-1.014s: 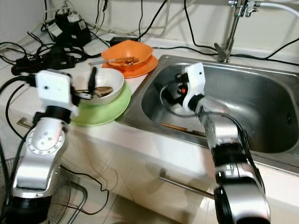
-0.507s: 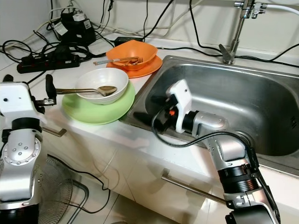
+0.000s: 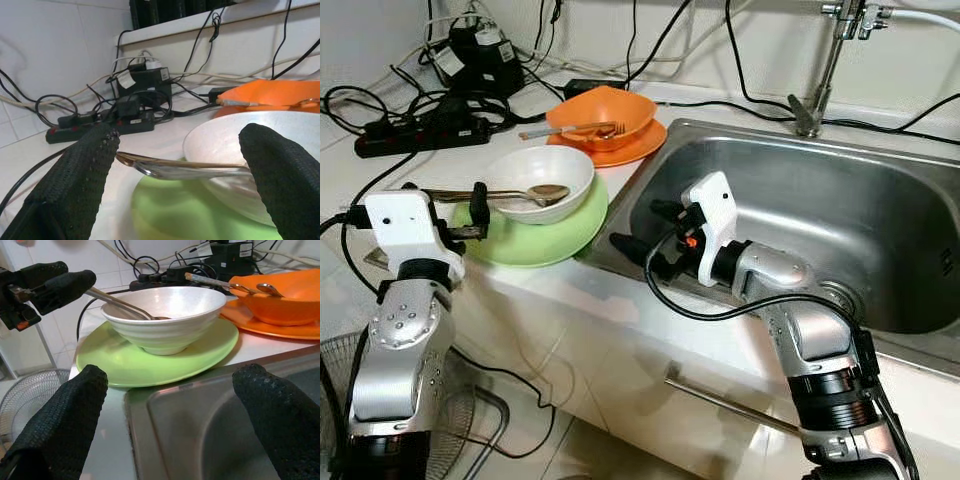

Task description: Kitchen organization

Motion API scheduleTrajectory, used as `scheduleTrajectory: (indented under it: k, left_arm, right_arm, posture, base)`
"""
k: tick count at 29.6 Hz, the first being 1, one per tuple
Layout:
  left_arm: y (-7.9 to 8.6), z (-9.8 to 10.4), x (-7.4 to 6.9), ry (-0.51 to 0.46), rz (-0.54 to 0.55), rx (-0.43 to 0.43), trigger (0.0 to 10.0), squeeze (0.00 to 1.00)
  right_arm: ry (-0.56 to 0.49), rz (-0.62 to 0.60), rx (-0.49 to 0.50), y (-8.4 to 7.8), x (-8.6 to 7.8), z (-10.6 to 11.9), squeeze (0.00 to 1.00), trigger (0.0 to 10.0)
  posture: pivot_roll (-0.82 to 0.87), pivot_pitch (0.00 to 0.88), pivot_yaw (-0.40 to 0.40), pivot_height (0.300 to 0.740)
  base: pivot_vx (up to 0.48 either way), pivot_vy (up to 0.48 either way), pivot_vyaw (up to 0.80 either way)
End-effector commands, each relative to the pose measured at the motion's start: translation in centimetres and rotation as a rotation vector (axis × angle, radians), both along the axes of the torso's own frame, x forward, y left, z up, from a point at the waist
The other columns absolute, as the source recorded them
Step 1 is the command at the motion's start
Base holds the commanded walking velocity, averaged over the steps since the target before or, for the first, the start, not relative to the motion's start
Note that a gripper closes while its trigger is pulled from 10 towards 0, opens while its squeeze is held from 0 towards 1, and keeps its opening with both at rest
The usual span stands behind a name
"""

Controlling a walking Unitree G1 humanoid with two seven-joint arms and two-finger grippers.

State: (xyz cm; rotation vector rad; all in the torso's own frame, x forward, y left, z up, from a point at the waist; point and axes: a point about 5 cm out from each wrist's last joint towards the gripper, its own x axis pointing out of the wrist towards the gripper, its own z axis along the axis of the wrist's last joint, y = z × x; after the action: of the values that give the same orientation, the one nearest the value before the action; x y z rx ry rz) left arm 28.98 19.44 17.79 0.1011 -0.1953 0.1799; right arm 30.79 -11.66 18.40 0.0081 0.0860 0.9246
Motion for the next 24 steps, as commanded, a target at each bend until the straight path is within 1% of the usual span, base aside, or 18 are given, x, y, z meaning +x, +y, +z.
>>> scheduleTrajectory:
  k: [1, 3, 8, 13, 19, 24]
  left_arm:
    - [0.3, 0.0, 0.3, 0.003, 0.004, 0.004, 10.0, 0.00]
    - [1.0, -0.3, 0.6, 0.009, 0.033, -0.012, 10.0, 0.00]
    - [1.8, -0.1, 0.7, -0.009, 0.081, -0.016, 10.0, 0.00]
    - [2.1, -0.7, 0.8, 0.010, 0.077, -0.035, 10.0, 0.00]
    - [1.9, -0.7, 1.1, 0.001, 0.053, -0.038, 10.0, 0.00]
    - [0.9, -1.0, 1.5, 0.005, -0.005, -0.053, 10.0, 0.00]
  right_arm:
    - [-0.024, -0.001, 0.008, 0.0, -0.2, 0.6, 0.67, 10.0]
    - [-0.034, -0.008, 0.013, 0.0, -0.3, 0.8, 0.68, 10.0]
    - [-0.039, -0.013, 0.014, 0.0, -0.3, 0.9, 0.67, 10.0]
    - [-0.045, -0.017, 0.015, -0.1, -0.2, 1.1, 0.68, 10.0]
    - [-0.049, -0.018, 0.017, 0.0, -0.2, 1.2, 0.67, 10.0]
    - [-0.057, -0.015, 0.012, 0.1, -0.3, 1.3, 0.67, 10.0]
  posture:
    - [-0.06, 0.010, 0.107, 0.740]
    - [-0.06, 0.011, 0.108, 0.740]
    - [-0.06, 0.010, 0.107, 0.740]
    - [-0.06, 0.009, 0.106, 0.740]
    - [-0.07, 0.011, 0.106, 0.740]
    - [-0.07, 0.013, 0.106, 0.740]
  base:
    - [0.000, 0.000, 0.00]
    - [0.000, 0.000, 0.00]
    - [0.000, 0.000, 0.00]
    - [0.000, 0.000, 0.00]
    - [0.000, 0.000, 0.00]
    - [0.000, 0.000, 0.00]
